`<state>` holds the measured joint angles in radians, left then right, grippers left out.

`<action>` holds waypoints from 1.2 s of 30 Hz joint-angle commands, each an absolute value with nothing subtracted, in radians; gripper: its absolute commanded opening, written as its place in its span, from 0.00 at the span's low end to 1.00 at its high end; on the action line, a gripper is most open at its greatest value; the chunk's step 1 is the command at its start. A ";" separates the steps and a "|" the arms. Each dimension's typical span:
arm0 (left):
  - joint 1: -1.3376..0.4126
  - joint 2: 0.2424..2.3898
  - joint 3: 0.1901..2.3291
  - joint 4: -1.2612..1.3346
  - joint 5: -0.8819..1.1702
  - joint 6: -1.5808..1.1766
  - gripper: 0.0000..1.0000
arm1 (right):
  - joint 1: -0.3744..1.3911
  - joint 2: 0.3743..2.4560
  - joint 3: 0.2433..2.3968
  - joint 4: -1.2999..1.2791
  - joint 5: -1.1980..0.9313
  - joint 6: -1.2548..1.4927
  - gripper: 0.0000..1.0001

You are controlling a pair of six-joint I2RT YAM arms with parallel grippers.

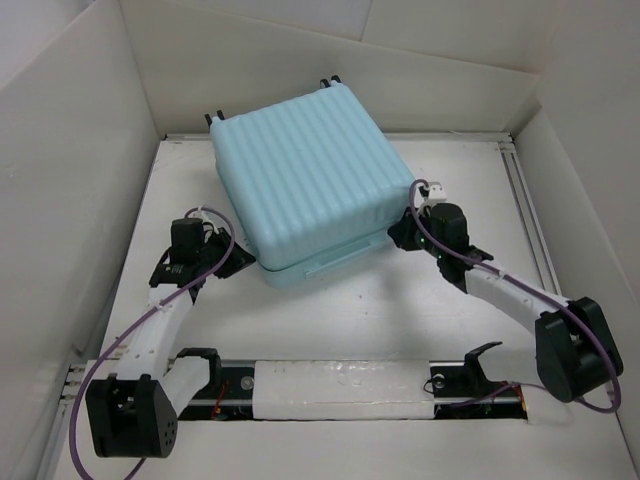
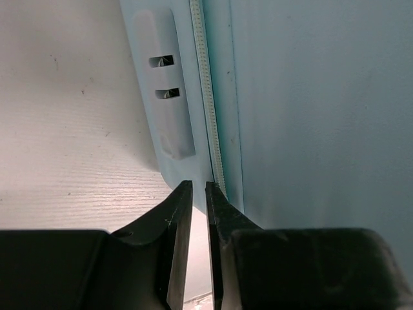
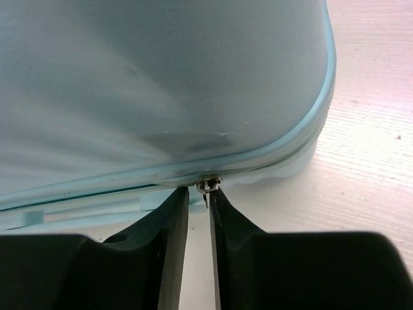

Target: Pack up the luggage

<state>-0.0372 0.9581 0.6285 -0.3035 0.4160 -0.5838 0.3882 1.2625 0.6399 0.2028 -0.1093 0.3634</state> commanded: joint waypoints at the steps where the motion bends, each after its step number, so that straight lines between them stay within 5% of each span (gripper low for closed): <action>1: -0.043 0.969 0.618 -0.253 0.454 -0.584 0.12 | 0.402 1.232 0.666 0.393 -0.109 0.351 0.26; 5: -0.043 0.969 0.618 -0.264 0.463 -0.575 0.12 | 0.402 1.246 0.614 0.483 -0.120 0.337 0.36; 10: -0.043 0.946 0.609 -0.264 0.482 -0.566 0.12 | 0.411 1.255 0.568 0.595 -0.068 0.328 0.36; 14: -0.043 0.919 0.591 -0.255 0.482 -0.566 0.12 | 0.429 1.265 0.539 0.675 -0.008 0.328 0.24; 18: -0.043 0.910 0.591 -0.255 0.482 -0.566 0.11 | 0.463 1.278 0.538 0.733 0.056 0.328 0.00; 24: -0.043 0.910 0.591 -0.235 0.492 -0.566 0.11 | 0.528 1.232 0.557 0.715 0.114 0.347 0.00; 31: -0.043 0.900 0.566 -0.134 0.561 -0.604 0.11 | 0.831 1.177 0.716 0.249 0.072 0.366 0.00; 36: -0.043 0.920 0.555 -0.077 0.595 -0.637 0.11 | 1.112 1.210 0.727 0.222 0.080 0.543 0.00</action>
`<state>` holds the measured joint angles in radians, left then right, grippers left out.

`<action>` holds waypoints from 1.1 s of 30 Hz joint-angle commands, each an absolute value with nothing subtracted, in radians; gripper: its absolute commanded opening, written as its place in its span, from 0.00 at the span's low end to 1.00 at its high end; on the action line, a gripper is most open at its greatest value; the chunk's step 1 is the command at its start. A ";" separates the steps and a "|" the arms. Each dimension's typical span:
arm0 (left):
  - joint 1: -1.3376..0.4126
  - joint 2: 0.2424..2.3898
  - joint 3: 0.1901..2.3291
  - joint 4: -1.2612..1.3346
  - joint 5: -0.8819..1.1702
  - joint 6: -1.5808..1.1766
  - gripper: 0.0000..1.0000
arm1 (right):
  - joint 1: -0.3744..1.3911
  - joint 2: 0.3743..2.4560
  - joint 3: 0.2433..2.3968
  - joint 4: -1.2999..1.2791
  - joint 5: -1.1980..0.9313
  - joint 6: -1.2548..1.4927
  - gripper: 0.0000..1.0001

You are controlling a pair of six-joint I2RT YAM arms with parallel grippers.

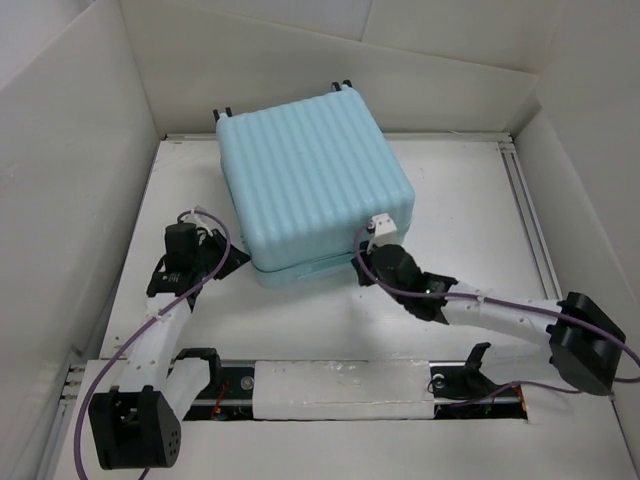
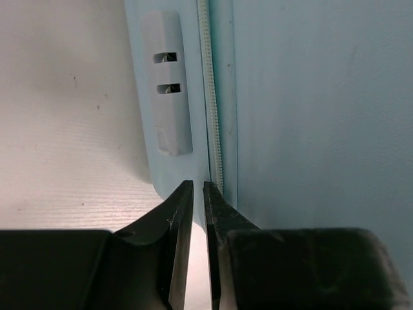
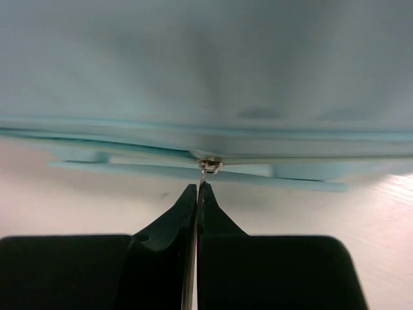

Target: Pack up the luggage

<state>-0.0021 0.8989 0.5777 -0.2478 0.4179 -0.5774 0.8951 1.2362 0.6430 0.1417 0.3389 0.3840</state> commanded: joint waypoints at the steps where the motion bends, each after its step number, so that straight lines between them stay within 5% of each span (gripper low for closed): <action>1: -0.043 0.920 0.546 -0.066 0.595 -0.637 0.11 | 1.155 1.265 0.745 0.235 0.104 0.566 0.00; 5: -0.043 0.920 0.525 -0.034 0.641 -0.675 0.11 | 1.316 1.423 0.865 0.280 0.219 0.638 0.00; 15: -0.078 0.991 0.626 -0.130 0.666 -0.580 0.08 | 1.424 1.703 1.025 0.607 0.046 0.657 0.00; 26: -0.144 0.951 0.585 0.101 0.722 -0.681 0.11 | 1.424 1.459 0.790 0.582 0.015 0.560 0.00; 33: -0.530 0.900 0.456 0.343 0.456 -0.883 0.06 | 1.393 1.264 0.641 0.373 0.166 0.652 0.00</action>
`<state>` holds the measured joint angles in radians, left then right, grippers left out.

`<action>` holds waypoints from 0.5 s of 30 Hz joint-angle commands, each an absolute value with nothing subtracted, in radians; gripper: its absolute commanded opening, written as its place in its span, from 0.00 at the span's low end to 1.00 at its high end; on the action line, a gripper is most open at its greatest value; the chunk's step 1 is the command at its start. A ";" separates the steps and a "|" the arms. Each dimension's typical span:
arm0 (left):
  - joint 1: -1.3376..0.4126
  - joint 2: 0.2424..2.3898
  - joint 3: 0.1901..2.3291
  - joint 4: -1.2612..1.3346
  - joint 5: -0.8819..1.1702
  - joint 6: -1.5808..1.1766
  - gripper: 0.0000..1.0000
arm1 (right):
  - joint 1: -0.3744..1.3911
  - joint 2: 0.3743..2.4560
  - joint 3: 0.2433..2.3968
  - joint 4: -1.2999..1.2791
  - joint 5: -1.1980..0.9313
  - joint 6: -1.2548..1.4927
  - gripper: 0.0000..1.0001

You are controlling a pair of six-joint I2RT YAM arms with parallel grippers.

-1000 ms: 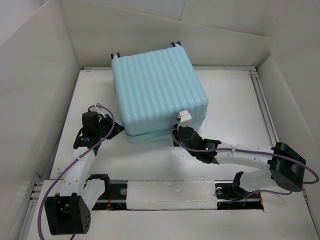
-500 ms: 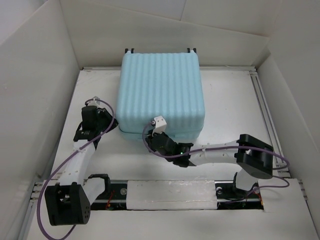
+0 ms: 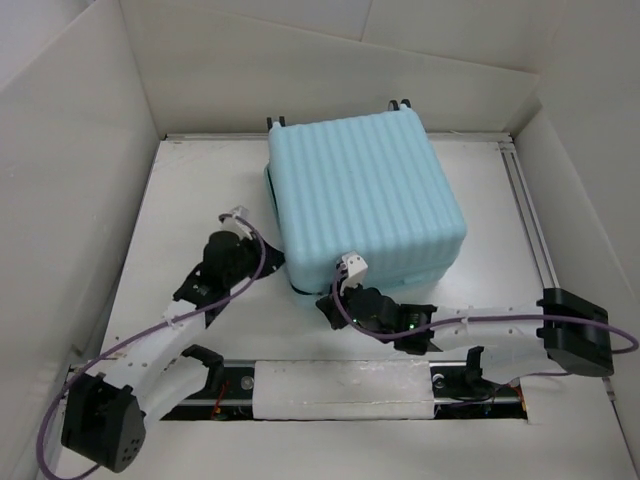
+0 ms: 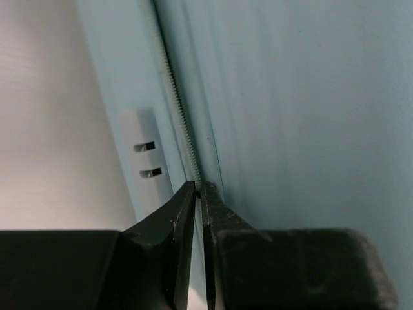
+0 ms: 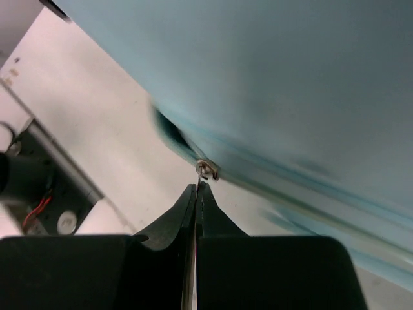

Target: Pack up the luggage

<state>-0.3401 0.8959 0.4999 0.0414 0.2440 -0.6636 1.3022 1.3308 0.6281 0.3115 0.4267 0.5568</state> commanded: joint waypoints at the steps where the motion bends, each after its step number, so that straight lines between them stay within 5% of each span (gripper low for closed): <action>1: -0.598 0.891 0.434 0.375 0.396 -0.947 0.06 | 1.393 1.249 0.641 0.341 0.176 0.667 0.00; 6: -0.687 0.829 0.364 0.454 0.339 -1.009 0.03 | 1.466 1.229 0.725 0.376 0.126 0.746 0.00; 15: -0.696 0.628 0.383 0.373 0.386 -1.029 0.06 | 1.641 1.408 0.917 0.167 0.334 0.839 0.00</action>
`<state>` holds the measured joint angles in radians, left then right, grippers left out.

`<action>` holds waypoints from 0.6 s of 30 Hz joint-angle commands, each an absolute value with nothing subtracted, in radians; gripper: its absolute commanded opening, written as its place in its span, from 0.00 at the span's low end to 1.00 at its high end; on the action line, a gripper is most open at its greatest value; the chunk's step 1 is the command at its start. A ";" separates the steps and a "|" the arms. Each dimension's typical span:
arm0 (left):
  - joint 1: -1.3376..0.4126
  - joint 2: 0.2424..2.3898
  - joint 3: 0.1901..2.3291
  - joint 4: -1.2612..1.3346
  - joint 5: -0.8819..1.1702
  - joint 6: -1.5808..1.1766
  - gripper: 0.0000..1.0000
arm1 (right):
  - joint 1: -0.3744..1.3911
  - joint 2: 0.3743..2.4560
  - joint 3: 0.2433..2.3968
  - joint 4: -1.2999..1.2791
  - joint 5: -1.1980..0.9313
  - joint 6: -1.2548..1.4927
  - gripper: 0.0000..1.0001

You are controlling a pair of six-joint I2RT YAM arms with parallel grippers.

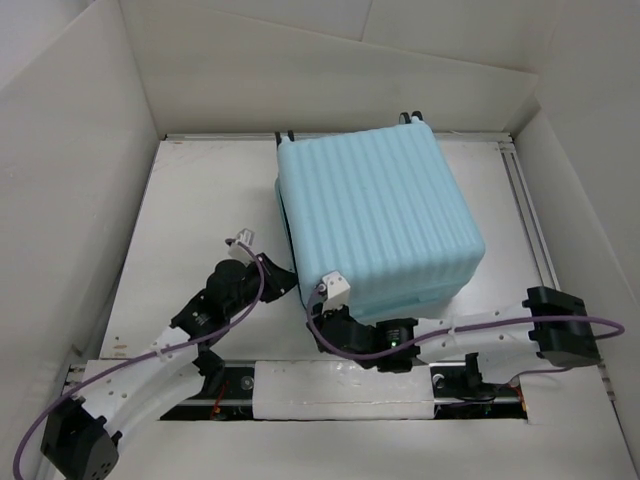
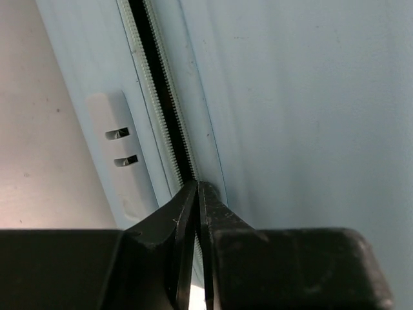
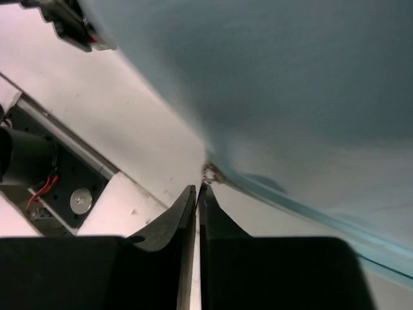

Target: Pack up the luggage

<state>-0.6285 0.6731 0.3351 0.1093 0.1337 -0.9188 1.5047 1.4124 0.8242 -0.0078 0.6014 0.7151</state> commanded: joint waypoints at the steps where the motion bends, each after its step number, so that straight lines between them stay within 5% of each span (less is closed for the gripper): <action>1: -0.696 0.611 0.383 0.353 0.387 -1.040 0.07 | 1.661 1.393 0.917 0.141 0.422 0.857 0.10; 2: -0.696 0.574 0.393 0.321 0.356 -1.017 0.09 | 1.705 1.355 0.908 0.059 0.511 0.892 0.29; 4: -0.696 0.521 0.420 0.229 0.277 -0.976 0.14 | 1.739 1.301 0.908 -0.013 0.562 0.902 0.29; 5: -0.696 0.490 0.458 0.127 0.231 -0.956 0.22 | 1.749 1.269 0.893 -0.044 0.572 0.902 0.38; 6: -0.696 0.459 0.483 0.082 0.182 -0.939 0.32 | 1.749 1.205 0.893 -0.111 0.572 0.911 0.45; 7: -0.696 0.404 0.512 0.037 0.087 -0.902 0.56 | 1.765 1.172 0.884 -0.147 0.583 0.911 0.53; 10: -0.696 0.376 0.652 -0.112 -0.113 -0.852 0.78 | 1.766 1.053 0.893 -0.293 0.568 0.890 0.69; 15: -0.696 0.683 0.933 -0.129 -0.276 -0.744 0.90 | 1.775 0.852 0.891 -0.481 0.717 0.902 0.71; 18: -0.631 0.972 1.098 -0.138 -0.286 -0.690 0.95 | 1.746 0.737 0.919 -0.648 0.874 0.935 0.42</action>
